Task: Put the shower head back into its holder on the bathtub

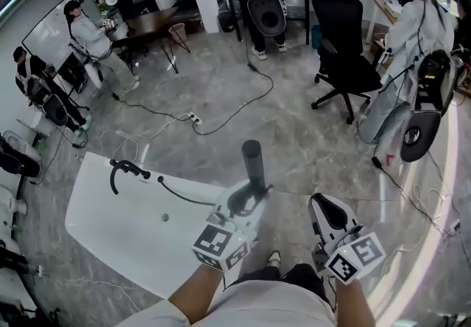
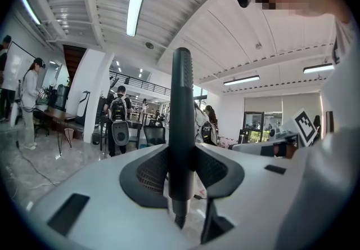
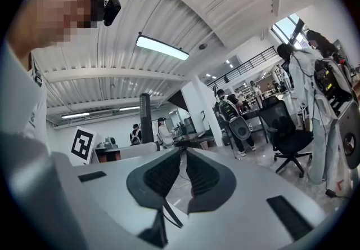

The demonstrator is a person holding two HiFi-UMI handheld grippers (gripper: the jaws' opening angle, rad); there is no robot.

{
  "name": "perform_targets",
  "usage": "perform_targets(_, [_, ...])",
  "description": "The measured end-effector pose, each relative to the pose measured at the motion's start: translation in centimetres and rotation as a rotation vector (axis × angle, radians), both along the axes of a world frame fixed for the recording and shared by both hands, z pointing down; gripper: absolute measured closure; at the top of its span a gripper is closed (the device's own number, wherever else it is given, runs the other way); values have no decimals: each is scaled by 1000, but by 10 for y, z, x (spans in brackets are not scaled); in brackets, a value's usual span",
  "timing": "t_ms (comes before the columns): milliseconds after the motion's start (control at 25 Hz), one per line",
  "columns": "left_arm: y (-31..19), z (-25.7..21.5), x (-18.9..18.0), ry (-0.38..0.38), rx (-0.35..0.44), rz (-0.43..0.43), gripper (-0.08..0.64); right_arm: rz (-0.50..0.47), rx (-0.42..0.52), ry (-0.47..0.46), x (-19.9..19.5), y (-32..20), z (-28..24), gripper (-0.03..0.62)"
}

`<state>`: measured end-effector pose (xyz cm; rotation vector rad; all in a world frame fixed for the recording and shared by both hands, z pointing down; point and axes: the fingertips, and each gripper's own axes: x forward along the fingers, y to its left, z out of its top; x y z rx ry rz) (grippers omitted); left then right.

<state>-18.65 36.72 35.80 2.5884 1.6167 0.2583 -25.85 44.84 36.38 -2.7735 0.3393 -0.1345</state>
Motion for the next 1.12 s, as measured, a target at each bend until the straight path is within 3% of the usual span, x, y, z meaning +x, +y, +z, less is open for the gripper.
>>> perform_targets(360, [1, -4, 77, 6, -2, -128, 426, -145, 5, 16, 94, 6, -4, 575])
perform_targets(1120, [41, -18, 236, 12, 11, -547, 426, -504, 37, -5, 289, 82, -4, 575])
